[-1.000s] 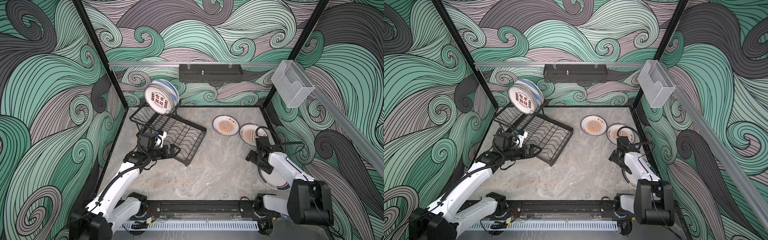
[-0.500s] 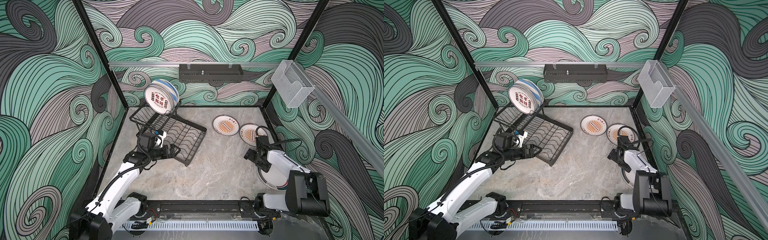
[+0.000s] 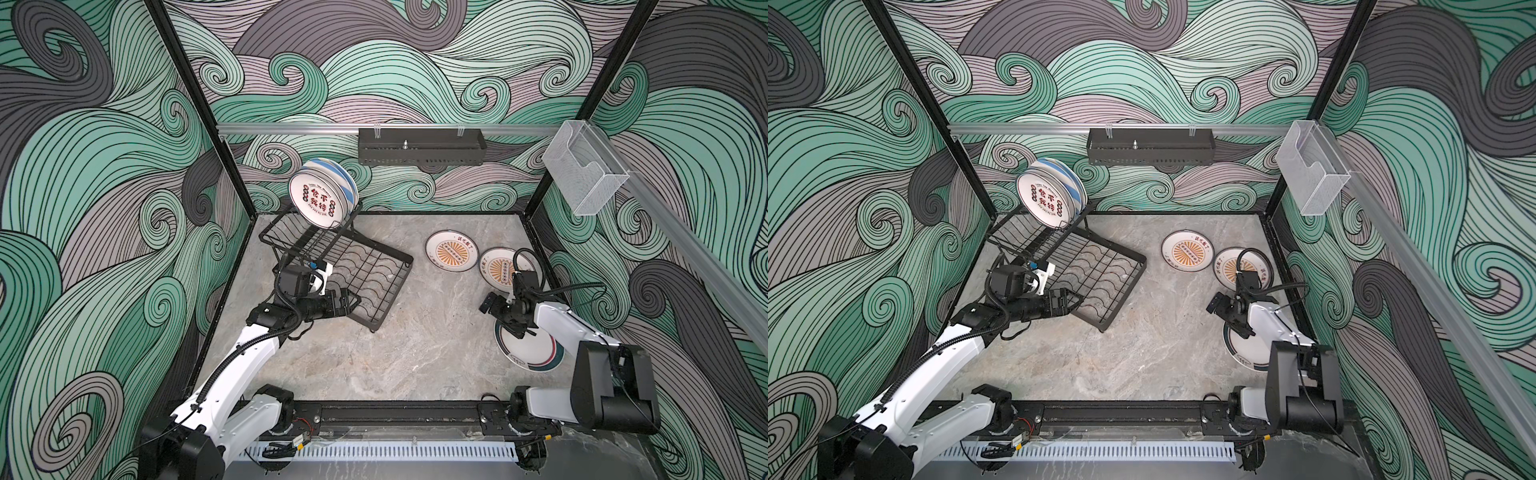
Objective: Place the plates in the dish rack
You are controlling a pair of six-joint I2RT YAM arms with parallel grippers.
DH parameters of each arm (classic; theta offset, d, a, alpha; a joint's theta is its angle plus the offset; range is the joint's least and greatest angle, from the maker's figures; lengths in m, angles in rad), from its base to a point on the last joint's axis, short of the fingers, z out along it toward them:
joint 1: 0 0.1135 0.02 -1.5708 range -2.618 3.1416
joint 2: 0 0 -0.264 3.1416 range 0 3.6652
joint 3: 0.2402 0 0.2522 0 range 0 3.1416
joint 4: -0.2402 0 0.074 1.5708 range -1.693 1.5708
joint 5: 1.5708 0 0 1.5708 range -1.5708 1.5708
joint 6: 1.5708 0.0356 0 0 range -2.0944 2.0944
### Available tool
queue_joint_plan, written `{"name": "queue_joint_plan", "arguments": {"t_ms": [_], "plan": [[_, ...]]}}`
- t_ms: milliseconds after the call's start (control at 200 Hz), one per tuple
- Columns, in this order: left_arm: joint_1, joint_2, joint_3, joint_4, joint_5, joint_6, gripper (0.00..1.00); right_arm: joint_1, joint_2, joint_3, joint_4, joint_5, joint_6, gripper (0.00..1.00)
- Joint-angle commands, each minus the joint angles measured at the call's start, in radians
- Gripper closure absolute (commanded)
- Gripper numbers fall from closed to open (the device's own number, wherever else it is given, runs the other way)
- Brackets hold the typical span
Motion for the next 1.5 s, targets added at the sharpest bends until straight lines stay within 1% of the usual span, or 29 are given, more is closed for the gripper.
{"name": "queue_joint_plan", "arguments": {"t_ms": [0,65,130,180,320,445,625,791,921,1001,1141,1166,1211,1296,1341,1401,1496], "plan": [[-0.005,-0.003,0.017,-0.007,-0.012,0.006,0.01,0.035,-0.004,-0.031,0.027,-0.143,0.01,0.03],[-0.005,-0.004,0.017,-0.009,-0.013,0.005,0.01,0.061,-0.008,-0.046,0.057,-0.204,0.007,0.03],[-0.005,-0.004,0.017,-0.01,-0.014,0.008,0.01,0.088,-0.015,-0.071,0.143,-0.294,0.011,0.03],[-0.006,-0.004,0.017,-0.011,-0.015,0.008,0.01,0.114,-0.017,-0.085,0.176,-0.338,0.024,0.04],[-0.005,-0.002,0.014,-0.009,-0.017,0.006,0.01,0.196,0.009,-0.082,0.19,-0.406,0.03,0.08],[-0.006,-0.002,0.012,-0.007,-0.013,0.004,0.01,0.268,0.03,-0.115,0.278,-0.441,0.086,0.09],[-0.006,0.0,0.012,-0.003,-0.014,0.006,0.01,0.421,0.06,-0.088,0.308,-0.428,0.117,0.1],[-0.007,0.009,0.013,-0.002,-0.012,0.005,0.01,0.529,0.071,-0.071,0.384,-0.418,0.158,0.11],[-0.006,0.01,0.012,0.001,-0.009,0.005,0.01,0.613,0.083,-0.015,0.358,-0.392,0.121,0.12],[-0.006,0.012,0.011,0.0,-0.008,0.006,0.01,0.638,0.066,0.021,0.304,-0.358,0.083,0.13],[-0.006,0.002,0.011,-0.01,-0.011,0.015,0.01,0.628,-0.02,0.093,0.07,-0.219,-0.013,0.13],[-0.006,-0.001,0.012,-0.01,-0.013,0.015,0.01,0.619,-0.043,0.098,0.001,-0.189,-0.023,0.13],[-0.006,-0.005,0.011,-0.009,-0.014,0.015,0.01,0.598,-0.089,0.098,-0.063,-0.141,-0.034,0.13],[-0.006,-0.004,0.01,-0.003,-0.014,0.015,0.01,0.516,-0.192,0.062,-0.132,-0.083,-0.029,0.13],[-0.006,0.0,0.01,0.0,-0.012,0.014,0.01,0.456,-0.254,0.031,-0.15,-0.073,-0.02,0.13],[-0.006,0.008,0.011,0.005,-0.004,0.011,0.01,0.369,-0.315,-0.01,-0.166,-0.094,-0.012,0.15],[-0.006,0.016,0.012,0.003,0.004,0.01,0.02,0.264,-0.388,-0.067,-0.17,-0.136,0.004,0.26]]}}
